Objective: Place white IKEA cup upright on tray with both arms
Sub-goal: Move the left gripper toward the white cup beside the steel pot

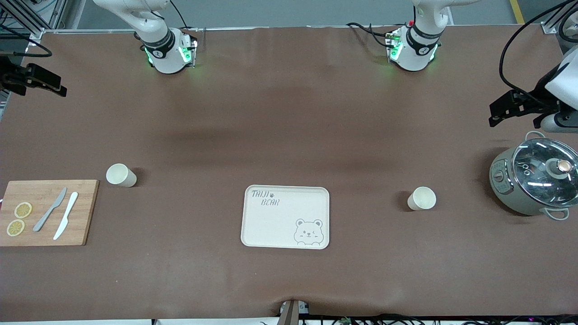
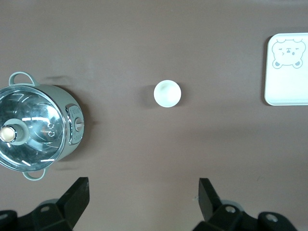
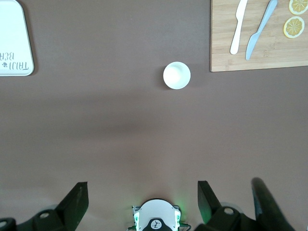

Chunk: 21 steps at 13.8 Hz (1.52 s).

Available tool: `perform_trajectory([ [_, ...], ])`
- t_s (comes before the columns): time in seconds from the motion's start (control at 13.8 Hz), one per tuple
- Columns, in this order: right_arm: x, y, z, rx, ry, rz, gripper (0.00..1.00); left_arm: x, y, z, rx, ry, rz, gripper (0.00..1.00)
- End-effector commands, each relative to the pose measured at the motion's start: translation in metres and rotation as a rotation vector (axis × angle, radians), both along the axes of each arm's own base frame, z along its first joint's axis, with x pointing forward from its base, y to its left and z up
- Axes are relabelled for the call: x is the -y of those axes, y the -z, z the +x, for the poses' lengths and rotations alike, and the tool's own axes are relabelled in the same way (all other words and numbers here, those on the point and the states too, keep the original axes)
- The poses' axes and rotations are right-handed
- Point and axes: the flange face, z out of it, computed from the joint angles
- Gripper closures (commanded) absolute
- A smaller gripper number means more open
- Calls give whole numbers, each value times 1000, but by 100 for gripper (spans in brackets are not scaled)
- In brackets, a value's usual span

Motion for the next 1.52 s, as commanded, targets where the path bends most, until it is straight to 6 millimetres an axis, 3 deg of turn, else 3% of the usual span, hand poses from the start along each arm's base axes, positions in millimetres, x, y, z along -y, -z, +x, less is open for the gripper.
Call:
perform_trajectory([
  [0.0,2,-3,-7,3,-6,0,0,-4,-6,-4,-2,29,21,0],
  [0.22,3,-2,-7,0,-4,1,0,-5,-4,6,3,22,18,0],
  [0.36,2,-3,-7,3,-6,0,0,-8,12,10,-28,2,15,0],
  [0.72,3,-3,-6,5,-4,0,0,-19,124,21,-45,-37,8,0],
  [1.01,6,-6,-3,20,2,1,0,-6,201,17,-7,-137,-4,0],
  [1.23,9,-1,5,12,-52,8,0,-8,261,7,27,-139,-17,0],
  [1.44,13,24,16,-46,-184,18,0,-8,304,1,62,-139,-33,6],
])
